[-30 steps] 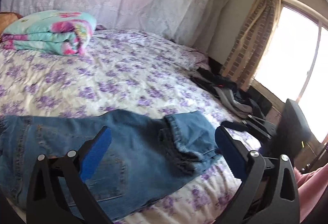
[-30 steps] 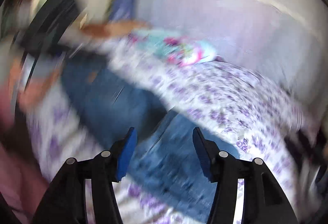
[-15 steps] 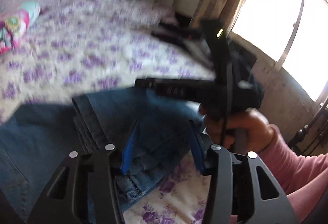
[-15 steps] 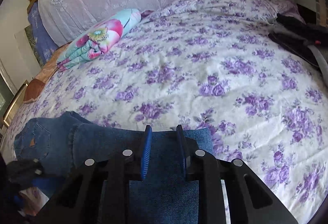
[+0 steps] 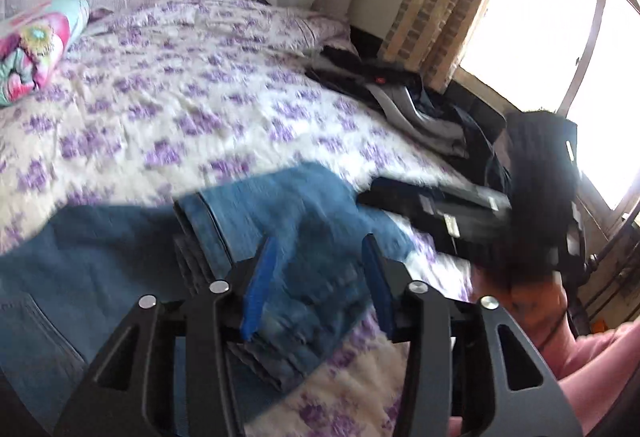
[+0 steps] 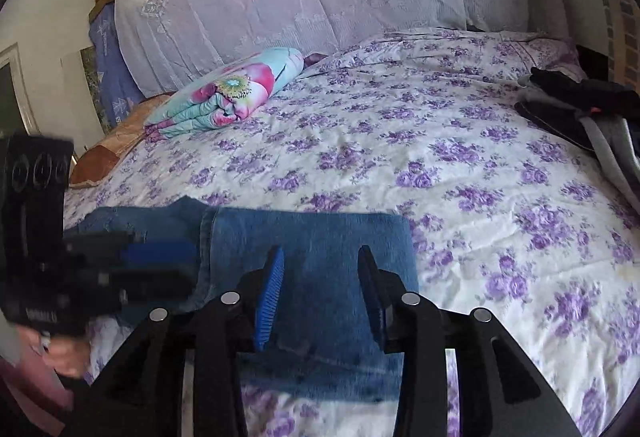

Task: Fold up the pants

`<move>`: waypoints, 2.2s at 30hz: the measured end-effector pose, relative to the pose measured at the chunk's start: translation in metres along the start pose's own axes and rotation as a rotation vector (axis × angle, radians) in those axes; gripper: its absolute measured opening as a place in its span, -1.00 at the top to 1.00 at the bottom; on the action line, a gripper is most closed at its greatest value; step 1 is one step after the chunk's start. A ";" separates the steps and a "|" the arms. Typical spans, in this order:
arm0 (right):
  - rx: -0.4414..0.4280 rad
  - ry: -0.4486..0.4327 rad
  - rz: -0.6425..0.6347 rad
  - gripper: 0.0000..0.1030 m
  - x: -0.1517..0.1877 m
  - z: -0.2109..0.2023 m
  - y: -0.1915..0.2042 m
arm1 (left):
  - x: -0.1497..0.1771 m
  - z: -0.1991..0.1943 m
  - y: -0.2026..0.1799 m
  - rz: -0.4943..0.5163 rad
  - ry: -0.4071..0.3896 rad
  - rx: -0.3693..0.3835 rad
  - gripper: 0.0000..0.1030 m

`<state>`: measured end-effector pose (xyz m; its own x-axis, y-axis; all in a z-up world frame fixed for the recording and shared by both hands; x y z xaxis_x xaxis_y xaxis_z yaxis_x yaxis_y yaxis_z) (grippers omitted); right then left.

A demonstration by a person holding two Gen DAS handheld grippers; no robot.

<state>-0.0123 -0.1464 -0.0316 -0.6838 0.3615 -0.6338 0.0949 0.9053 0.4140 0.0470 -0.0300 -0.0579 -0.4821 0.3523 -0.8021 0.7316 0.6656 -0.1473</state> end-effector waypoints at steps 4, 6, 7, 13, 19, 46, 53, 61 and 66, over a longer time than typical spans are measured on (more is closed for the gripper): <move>0.051 0.046 0.022 0.20 0.035 0.013 -0.016 | 0.003 0.031 0.036 -0.098 0.082 -0.053 0.13; 0.045 0.018 0.038 0.20 0.042 0.017 -0.021 | 0.013 0.048 0.051 -0.175 0.134 -0.023 0.39; 0.058 0.012 0.022 0.20 0.043 0.017 -0.019 | 0.014 0.048 0.055 -0.200 0.134 -0.020 0.48; 0.038 -0.013 -0.011 0.15 0.025 0.001 -0.005 | -0.003 0.019 0.055 -0.222 0.093 -0.057 0.19; 0.068 0.021 -0.020 -0.02 0.043 0.023 -0.009 | 0.019 0.033 0.080 -0.242 0.204 -0.227 -0.13; -0.247 0.016 -0.244 -0.44 0.042 0.005 0.176 | 0.120 -0.248 0.190 -0.493 0.020 -0.864 -0.92; -0.278 -0.034 -0.651 -0.44 0.092 0.003 0.308 | 0.156 -0.255 0.217 -0.655 0.063 -0.740 -0.92; -0.162 -0.093 -0.972 -0.41 0.156 0.035 0.391 | 0.163 -0.261 0.227 -0.681 0.063 -0.611 -0.92; -0.071 -0.052 -1.037 -0.38 0.170 0.061 0.401 | 0.173 -0.263 0.239 -0.670 0.109 -0.635 -0.92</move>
<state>-0.0467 0.2915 -0.0128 -0.3733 -0.5757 -0.7275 -0.5656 0.7628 -0.3134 0.0115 0.3636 -0.0798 -0.7747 -0.1973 -0.6008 -0.1013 0.9765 -0.1900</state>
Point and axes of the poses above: each gripper's, at about its wrist camera, not at the fingertips, and z roughly the way its jaws point, y to its left, x to its underside, the point moved 6 cm from there along z, roughly the way its jaws point, and after that the axes turned 14 degrees about z, right-handed, at the moved point
